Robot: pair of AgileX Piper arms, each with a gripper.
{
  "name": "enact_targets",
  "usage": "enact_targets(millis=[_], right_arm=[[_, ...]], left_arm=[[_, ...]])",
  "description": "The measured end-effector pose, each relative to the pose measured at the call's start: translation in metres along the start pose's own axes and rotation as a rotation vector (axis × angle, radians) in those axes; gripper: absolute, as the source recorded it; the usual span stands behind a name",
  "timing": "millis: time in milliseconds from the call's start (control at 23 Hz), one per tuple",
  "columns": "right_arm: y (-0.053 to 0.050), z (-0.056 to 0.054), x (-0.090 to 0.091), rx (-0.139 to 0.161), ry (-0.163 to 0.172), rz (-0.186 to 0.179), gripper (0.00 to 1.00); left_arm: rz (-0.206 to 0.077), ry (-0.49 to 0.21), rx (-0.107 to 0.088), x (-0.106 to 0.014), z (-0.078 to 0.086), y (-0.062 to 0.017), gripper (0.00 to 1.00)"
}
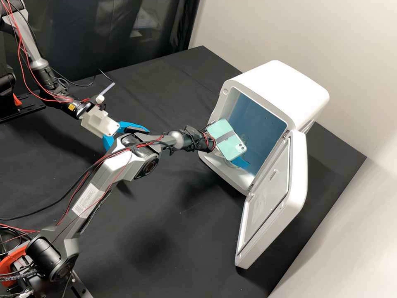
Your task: Place the flask in the incubator
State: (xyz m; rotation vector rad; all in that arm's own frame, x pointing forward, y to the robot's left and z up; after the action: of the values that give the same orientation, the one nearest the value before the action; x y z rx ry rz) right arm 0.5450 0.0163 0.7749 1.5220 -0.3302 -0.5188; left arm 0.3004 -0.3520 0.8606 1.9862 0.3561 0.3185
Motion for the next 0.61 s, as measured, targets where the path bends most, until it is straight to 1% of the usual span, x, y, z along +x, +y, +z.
enact_targets(millis=[87, 130, 174, 261, 304, 478, 521, 608], right_arm=[[-0.0001, -0.0002, 0.0, 0.0, 0.002, -0.002, 1.0], [-0.0007, 0.0005, 0.0001, 0.001, 0.0, -0.004, 1.0], [-0.0018, 0.0016, 0.0002, -0.001, -0.003, -0.007, 1.0], [-0.0031, 0.0026, 0.0004, 0.002, -0.005, -0.013, 1.0], [-0.0032, 0.0024, 0.0004, 0.002, -0.003, -0.014, 1.0], [-0.0041, 0.0036, 0.0005, 0.0, -0.006, -0.017, 1.0], [-0.0051, 0.0045, 0.0006, -0.002, -0.009, -0.02, 1.0], [-0.0064, 0.0058, 0.0008, -0.004, -0.011, -0.025, 1.0]], left_arm=[[-0.01, -0.029, -0.024, 0.0, -0.0006, 0.0001, 1.0], [-0.015, -0.044, -0.03, -0.0001, -0.0004, 0.0, 1.0], [-0.021, -0.055, -0.047, -0.0001, -0.0012, 0.0002, 1.0], [-0.024, -0.058, -0.074, -0.0002, -0.0037, 0.0008, 1.0], [-0.023, -0.055, -0.078, -0.0002, -0.0049, 0.0012, 1.0], [-0.027, -0.06, -0.11, -0.0004, -0.0077, 0.0019, 1.0], [-0.033, -0.071, -0.114, -0.0001, -0.0074, 0.0021, 1.0], [-0.035, -0.083, -0.123, 0.0007, -0.008, 0.0037, 1.0]])
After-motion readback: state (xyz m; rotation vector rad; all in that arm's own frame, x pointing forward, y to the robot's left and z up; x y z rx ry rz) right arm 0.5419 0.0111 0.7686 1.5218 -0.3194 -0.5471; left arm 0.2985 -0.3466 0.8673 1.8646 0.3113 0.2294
